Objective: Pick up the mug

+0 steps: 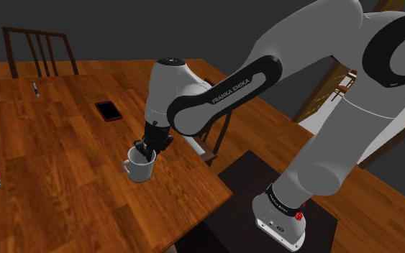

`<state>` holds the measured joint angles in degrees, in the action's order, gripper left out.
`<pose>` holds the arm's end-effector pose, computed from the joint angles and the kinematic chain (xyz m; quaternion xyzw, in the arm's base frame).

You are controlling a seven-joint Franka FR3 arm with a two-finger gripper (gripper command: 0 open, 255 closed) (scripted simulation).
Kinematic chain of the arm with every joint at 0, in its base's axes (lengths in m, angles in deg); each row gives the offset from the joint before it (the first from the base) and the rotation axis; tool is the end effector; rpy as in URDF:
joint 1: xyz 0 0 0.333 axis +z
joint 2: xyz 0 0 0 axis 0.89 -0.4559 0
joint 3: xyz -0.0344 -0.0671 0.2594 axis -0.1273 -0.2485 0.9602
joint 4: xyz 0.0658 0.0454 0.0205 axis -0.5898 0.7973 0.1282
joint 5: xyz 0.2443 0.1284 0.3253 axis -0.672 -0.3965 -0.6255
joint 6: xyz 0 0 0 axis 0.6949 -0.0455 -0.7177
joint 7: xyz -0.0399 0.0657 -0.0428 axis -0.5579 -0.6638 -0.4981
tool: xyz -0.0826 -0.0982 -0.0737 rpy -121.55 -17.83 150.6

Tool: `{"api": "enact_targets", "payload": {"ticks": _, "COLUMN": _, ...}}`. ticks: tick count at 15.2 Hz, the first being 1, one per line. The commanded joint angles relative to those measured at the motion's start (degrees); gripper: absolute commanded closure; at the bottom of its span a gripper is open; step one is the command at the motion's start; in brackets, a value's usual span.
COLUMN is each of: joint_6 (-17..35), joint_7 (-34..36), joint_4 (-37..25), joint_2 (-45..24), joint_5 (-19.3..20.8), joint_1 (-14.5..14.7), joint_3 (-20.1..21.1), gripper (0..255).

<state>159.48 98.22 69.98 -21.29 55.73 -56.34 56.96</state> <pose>0.4226 0.3168 0.1842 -0.9966 0.0756 0.0106 0.0320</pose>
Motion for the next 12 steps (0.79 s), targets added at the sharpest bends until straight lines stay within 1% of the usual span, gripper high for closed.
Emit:
{"api": "enact_targets", "payload": {"ticks": 1, "joint_6": 0.0, "joint_7": 0.0, "joint_4": 0.0, "joint_2": 0.0, "joint_5": 0.0, "joint_1": 0.0, "joint_3": 0.0, "gripper": 255}}
{"api": "enact_targets", "payload": {"ticks": 6, "joint_6": 0.1, "joint_7": 0.0, "joint_4": 0.1, "joint_2": 0.0, "joint_5": 0.0, "joint_1": 0.0, "joint_3": 0.0, "gripper": 255}}
{"api": "enact_targets", "payload": {"ticks": 12, "joint_6": -4.6, "joint_7": -1.7, "joint_4": -1.2, "joint_2": 3.9, "joint_5": -2.6, "joint_1": -0.3, "joint_3": 0.3, "gripper": 255}}
